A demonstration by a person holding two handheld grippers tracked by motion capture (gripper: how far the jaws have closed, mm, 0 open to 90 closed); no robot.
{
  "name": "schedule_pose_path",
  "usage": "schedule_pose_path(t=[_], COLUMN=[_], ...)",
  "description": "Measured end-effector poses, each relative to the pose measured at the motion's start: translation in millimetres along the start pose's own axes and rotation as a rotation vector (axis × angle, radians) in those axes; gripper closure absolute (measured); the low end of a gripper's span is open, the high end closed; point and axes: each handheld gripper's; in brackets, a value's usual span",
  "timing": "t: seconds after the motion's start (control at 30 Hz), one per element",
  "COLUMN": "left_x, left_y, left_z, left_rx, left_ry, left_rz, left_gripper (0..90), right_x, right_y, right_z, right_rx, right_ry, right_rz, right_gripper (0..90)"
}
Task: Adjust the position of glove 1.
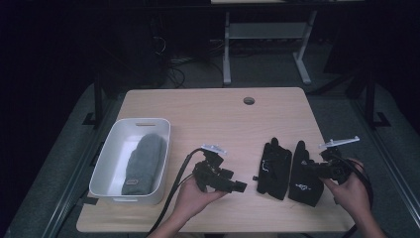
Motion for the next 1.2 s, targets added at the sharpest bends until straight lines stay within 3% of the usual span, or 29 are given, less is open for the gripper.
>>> schedule_pose_path(t=[0.23, 0.53, 0.97, 1.2], left_x=[0.7, -1.3, -3.0, -5.0], left_y=[3.0, 5.3, 5.3, 5.8], left_z=[-1.3, -2.1, -3.1, -3.9], left_rx=[0.004, 0.004, 0.001, -0.002], left_ry=[-0.001, 0.001, 0.009, 0.010], left_rz=[0.003, 0.007, 0.005, 0.005], left_gripper=[25.3, 25.3, 25.3, 25.3], right_x=[19.6, 38.1, 47.2, 47.3], right_y=[2.4, -14.0, -35.6, -43.1], right_z=[-14.1, -34.2, -52.2, -57.1], right_rx=[0.033, 0.074, 0.092, 0.074], right_ry=[-0.002, 0.002, 0.022, 0.034], right_rz=[0.033, 0.045, 0.027, 0.023], right_gripper=[75.2, 74.6, 73.5, 72.3])
Point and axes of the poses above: each handheld gripper's, and its own axes: y roughly backward along the jaws, x roughly out of its top, z roughly to its right, and after that the axes turned 12 degrees about z, right-handed
